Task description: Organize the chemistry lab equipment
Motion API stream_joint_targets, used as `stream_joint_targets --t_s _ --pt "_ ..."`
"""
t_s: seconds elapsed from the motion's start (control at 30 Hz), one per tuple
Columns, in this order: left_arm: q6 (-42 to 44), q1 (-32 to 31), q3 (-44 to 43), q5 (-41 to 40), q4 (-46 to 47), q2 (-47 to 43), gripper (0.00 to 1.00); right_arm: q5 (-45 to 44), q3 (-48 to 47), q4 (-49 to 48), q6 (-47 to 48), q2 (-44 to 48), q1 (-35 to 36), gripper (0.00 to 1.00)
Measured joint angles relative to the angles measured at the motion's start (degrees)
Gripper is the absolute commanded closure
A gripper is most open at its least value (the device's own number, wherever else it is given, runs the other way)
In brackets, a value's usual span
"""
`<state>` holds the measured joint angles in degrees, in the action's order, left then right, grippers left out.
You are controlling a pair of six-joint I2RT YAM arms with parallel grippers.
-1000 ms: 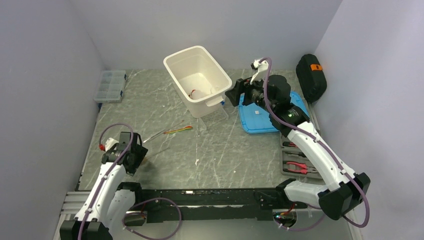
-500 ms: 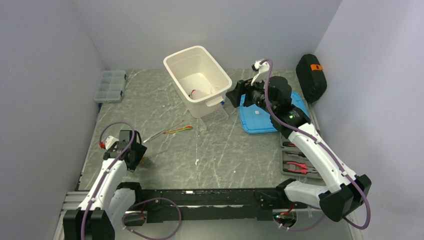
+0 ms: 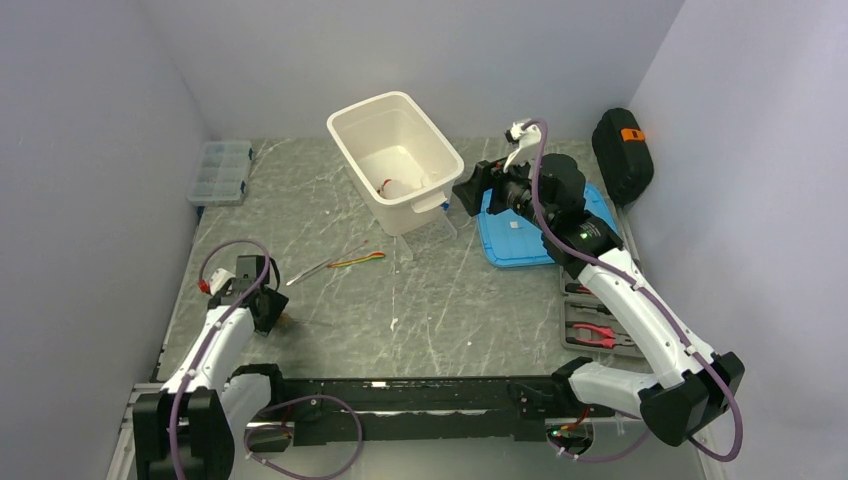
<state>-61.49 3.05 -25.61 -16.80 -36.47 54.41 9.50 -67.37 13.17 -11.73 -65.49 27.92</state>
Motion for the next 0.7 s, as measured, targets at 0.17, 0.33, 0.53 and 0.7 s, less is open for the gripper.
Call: stream_joint_targets --t_s 0.17,0.33,0.53,0.7 --pt "1.3 0.5 0.0 0.0 1.3 1.8 0.50 0.0 0.3 0.0 0.0 0.0 0.0 0.25" --pt "2.3 0.8 0.0 0.0 2.4 3.2 0.63 0.0 0.5 0.0 0.0 0.1 0.0 0.24" --pt "3.0 0.9 -0.1 0.2 3.2 3.9 0.79 0.0 0.6 0.0 0.0 0.5 0.0 0.24" --pt "5.5 0.9 -0.2 0.5 3.5 3.7 0.88 0.0 1.2 -0.8 -0.2 1.5 0.0 0.24"
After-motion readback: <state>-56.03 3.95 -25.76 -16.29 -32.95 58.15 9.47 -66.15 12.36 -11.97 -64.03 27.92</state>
